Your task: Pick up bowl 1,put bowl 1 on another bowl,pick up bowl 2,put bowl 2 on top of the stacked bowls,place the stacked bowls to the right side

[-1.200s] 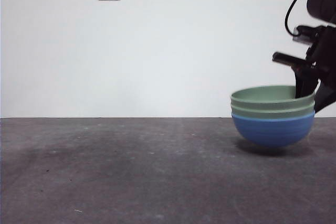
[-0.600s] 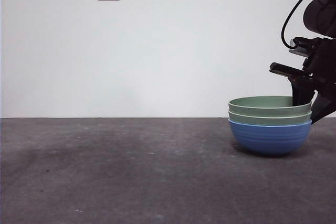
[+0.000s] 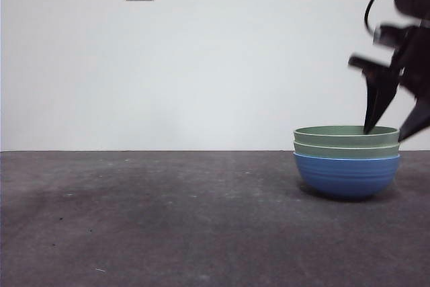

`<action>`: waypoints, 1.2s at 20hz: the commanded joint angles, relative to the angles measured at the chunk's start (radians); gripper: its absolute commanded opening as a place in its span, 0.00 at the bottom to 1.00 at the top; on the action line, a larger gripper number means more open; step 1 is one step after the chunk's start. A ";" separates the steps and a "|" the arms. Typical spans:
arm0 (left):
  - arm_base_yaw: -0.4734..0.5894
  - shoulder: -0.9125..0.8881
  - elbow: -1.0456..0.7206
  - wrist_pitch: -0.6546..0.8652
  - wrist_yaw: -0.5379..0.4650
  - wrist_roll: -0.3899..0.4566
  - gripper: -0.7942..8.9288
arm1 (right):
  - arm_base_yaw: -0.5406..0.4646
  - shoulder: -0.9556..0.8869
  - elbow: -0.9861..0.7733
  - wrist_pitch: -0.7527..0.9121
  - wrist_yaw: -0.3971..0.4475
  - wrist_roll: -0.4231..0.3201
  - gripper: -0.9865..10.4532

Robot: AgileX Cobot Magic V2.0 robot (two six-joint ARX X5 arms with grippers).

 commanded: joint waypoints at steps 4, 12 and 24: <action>-0.003 -0.001 0.002 0.009 0.000 -0.002 0.41 | -0.008 -0.229 -0.004 -0.149 0.118 -0.056 0.29; -0.003 -0.001 0.002 -0.062 0.003 0.025 0.40 | 0.075 -0.577 -0.004 -0.573 0.009 -0.073 0.28; -0.003 -0.001 0.002 -0.101 0.002 0.024 0.08 | 0.157 -0.707 -0.004 -0.688 0.013 -0.107 0.09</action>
